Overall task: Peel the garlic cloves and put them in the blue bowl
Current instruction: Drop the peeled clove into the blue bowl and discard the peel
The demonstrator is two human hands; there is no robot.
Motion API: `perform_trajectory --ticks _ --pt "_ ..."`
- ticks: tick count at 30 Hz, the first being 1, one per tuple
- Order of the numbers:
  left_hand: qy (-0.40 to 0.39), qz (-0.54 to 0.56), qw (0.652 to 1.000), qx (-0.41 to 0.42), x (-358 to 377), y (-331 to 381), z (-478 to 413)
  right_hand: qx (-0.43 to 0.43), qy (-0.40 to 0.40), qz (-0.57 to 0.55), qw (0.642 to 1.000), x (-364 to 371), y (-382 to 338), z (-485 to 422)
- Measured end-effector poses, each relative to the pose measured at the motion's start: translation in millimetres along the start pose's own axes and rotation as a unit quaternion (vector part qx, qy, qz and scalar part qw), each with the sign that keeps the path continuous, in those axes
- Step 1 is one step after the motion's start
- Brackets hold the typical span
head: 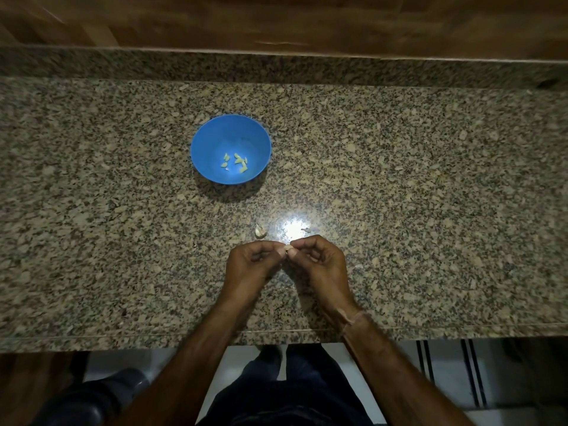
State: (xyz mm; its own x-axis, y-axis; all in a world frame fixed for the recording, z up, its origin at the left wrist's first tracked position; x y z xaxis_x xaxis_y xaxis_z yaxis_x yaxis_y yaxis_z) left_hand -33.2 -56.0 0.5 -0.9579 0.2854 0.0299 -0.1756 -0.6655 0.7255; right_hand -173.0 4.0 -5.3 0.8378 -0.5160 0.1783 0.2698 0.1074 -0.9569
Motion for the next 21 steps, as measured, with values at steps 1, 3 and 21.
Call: perform_trajectory --ticks 1,3,21 --pt "0.002 -0.005 1.0 0.004 -1 0 1 -0.005 -0.001 0.006 1.0 0 0 0" --pt "0.002 -0.01 1.0 0.012 -2 0 0 -0.011 -0.008 0.008 1.0 0 -3 0" --pt "0.112 -0.142 0.983 0.025 -5 -17 -7 0.103 0.068 -0.073 0.99 0 11 -2"
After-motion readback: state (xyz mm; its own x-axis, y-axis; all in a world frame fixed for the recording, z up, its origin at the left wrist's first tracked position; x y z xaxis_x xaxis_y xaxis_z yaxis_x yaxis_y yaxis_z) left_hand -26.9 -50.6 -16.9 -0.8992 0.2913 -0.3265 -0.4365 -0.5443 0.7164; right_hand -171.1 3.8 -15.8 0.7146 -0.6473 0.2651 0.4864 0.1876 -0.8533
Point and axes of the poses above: each hand's wrist, its own z-axis away from the middle knuckle, its own x-axis out of the palm, y = z × x, the point moved 3 cm from there along -z, towards the middle knuckle, and after that the axes turned 13 degrees about -x, right-handed, at the moved point
